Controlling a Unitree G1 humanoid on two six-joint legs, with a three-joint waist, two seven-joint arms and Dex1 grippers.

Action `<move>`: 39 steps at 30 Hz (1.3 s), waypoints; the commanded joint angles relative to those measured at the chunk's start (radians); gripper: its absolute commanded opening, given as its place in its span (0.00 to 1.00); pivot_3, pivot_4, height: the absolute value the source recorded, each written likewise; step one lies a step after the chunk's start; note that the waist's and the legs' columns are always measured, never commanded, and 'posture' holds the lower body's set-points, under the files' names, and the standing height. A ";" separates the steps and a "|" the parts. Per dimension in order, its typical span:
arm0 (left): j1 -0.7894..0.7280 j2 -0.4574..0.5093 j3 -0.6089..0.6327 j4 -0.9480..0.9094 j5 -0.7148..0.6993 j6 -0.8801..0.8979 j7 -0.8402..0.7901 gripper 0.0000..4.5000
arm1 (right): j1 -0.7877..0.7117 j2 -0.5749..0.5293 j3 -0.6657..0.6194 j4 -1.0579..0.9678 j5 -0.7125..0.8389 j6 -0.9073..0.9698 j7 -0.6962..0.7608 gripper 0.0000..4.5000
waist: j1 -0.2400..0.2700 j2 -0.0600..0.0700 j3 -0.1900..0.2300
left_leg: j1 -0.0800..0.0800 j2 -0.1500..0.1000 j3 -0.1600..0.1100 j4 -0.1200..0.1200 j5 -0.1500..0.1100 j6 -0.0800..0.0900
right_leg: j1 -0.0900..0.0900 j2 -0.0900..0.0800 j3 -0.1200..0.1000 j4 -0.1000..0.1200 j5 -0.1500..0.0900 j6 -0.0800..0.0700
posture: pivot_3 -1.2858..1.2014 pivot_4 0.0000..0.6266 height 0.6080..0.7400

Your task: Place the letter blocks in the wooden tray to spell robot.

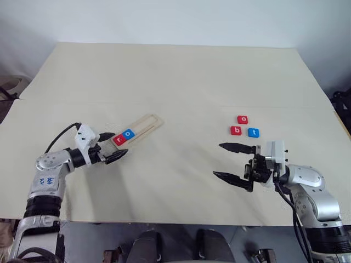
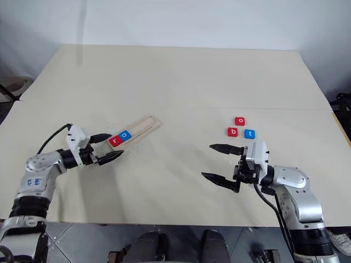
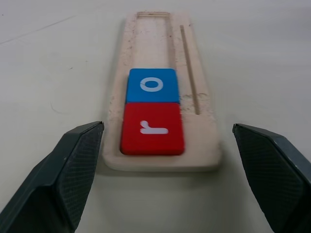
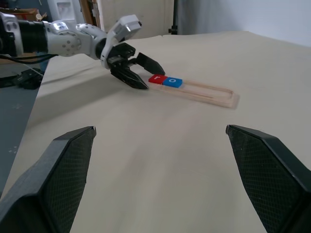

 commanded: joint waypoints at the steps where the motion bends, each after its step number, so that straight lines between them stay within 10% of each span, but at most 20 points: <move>1: -0.032 -0.001 -0.023 0.054 0.022 -0.033 -0.043 1.00 | 0.013 0.003 -0.025 -0.050 0.025 0.003 -0.025 1.00 | 0.000 0.000 0.000 | 0.000 0.000 0.000 0.000 0.000 0.000 | 0.000 0.000 0.000 0.000 0.000 0.000 | 0.52 0.24 1.00; 9: -0.059 -0.004 -0.042 0.123 0.047 -0.059 -0.077 0.75 | 0.019 -0.004 -0.030 -0.065 0.028 0.002 -0.049 1.00 | 0.001 0.000 0.000 | 0.000 0.000 0.000 0.000 0.000 0.000 | 0.000 0.000 0.000 0.001 0.000 0.000 | 0.52 0.24 1.00; 39: -0.294 -0.238 -0.351 0.167 0.214 -0.249 -0.240 0.75 | 0.561 -0.077 -0.412 -0.257 0.089 0.031 -0.112 1.00 | 0.027 -0.001 0.000 | 0.000 -0.001 0.000 0.001 0.000 0.001 | 0.001 0.000 0.000 -0.001 0.000 0.000 | 0.52 0.24 1.00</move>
